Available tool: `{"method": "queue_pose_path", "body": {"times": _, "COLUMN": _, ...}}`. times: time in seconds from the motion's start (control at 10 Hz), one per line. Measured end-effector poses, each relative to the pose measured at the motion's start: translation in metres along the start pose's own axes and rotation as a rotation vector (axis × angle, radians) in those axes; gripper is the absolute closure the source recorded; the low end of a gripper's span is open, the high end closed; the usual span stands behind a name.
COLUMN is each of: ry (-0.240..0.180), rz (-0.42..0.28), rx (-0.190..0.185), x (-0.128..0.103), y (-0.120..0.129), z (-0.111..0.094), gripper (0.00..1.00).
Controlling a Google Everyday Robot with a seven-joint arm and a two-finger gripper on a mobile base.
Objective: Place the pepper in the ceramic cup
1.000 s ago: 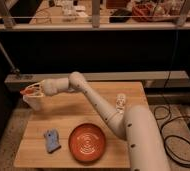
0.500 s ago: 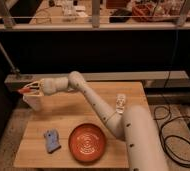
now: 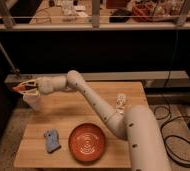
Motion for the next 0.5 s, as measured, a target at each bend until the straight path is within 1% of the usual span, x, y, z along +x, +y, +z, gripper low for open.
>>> {"method": "queue_pose_path", "body": {"times": 0.3, "ry": 0.015, "rz": 0.036, "rx": 0.028, "x": -0.007, "y": 0.002, "z": -0.006, "gripper": 1.0}}
{"method": "queue_pose_path", "body": {"times": 0.5, "ry": 0.015, "rz": 0.057, "rx": 0.051, "x": -0.011, "y": 0.003, "z": -0.012, "gripper": 1.0}}
